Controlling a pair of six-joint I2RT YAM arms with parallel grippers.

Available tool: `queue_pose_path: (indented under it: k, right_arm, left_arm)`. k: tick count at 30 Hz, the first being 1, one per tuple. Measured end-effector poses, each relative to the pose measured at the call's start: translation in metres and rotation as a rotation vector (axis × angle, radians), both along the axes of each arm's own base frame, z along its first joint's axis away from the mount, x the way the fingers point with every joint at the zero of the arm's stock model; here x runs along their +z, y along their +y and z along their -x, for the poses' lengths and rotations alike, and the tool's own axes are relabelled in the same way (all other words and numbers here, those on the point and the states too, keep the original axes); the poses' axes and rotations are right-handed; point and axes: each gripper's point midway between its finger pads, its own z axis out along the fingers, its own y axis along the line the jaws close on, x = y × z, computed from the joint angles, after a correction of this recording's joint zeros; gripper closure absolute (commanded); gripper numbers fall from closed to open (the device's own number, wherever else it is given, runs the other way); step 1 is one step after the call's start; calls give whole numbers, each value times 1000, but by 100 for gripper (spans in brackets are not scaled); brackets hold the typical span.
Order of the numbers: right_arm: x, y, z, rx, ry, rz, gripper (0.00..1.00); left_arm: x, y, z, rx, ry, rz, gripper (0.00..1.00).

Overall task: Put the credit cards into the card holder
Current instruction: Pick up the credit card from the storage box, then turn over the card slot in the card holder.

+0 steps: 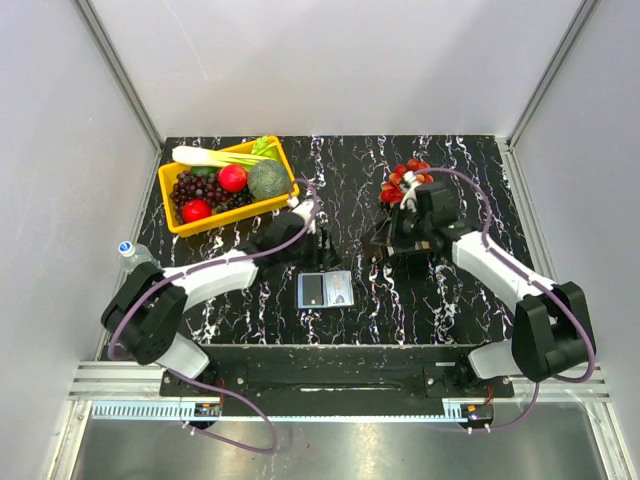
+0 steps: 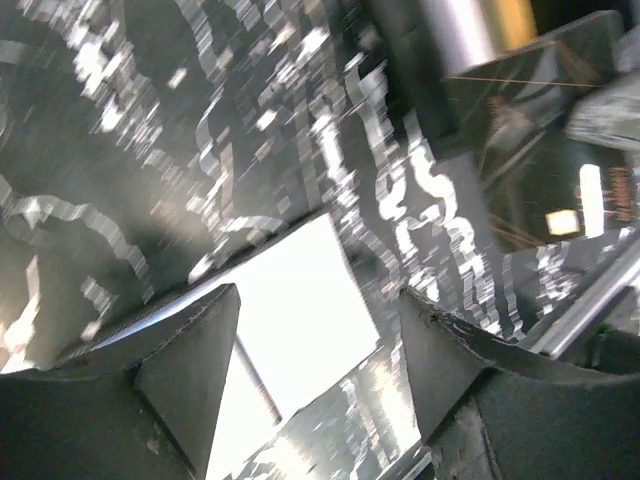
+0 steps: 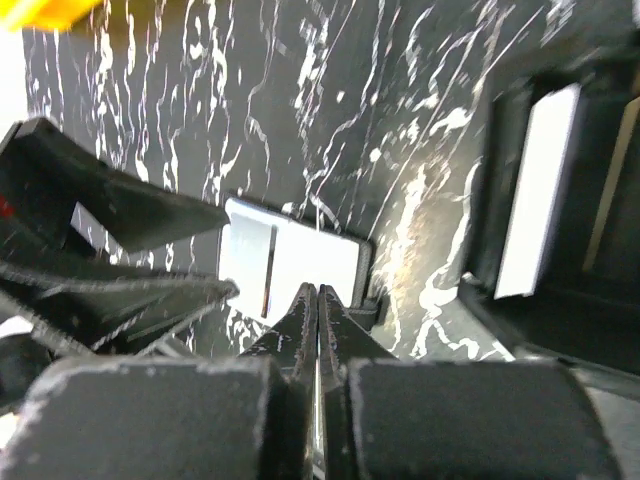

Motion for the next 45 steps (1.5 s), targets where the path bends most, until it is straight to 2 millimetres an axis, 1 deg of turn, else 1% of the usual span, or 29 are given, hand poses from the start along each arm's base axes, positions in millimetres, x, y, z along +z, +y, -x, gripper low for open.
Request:
queue_pose_path:
  k: [2,4,6,9,13,20,25,32,36,45]
  right_arm:
    - [-11,18,16,37,30,-23,100]
    - [-22,28,25,50,64,-35,100]
    - [-33,38,27,57,88,-42,100]
    - [-48,49,31,71,119,-48,100]
    - [-64,58,37,82,159,-55,100]
    - [-75,62,36,86,181,-58,100]
    - [-82,63,37,90,198,-54,100]
    - [-84,64,36,94,198,-55,100]
    - [-85,66,34,94,192,-59,100]
    - [-87,66,34,94,194,-58,100]
  left_arm:
    - [-20,21,14,21,44,-43,31]
    - [-36,37,25,40,81,-77,31]
    - [-48,46,35,46,109,-101,31]
    - [-57,53,41,53,132,-123,31]
    - [-58,55,40,67,130,-132,32]
    - [-60,59,37,89,124,-146,32]
    - [-61,62,39,94,134,-160,32]
    - [-63,66,41,100,145,-185,32]
    - [-61,63,39,98,144,-182,33]
    - [-68,59,38,87,157,-177,36]
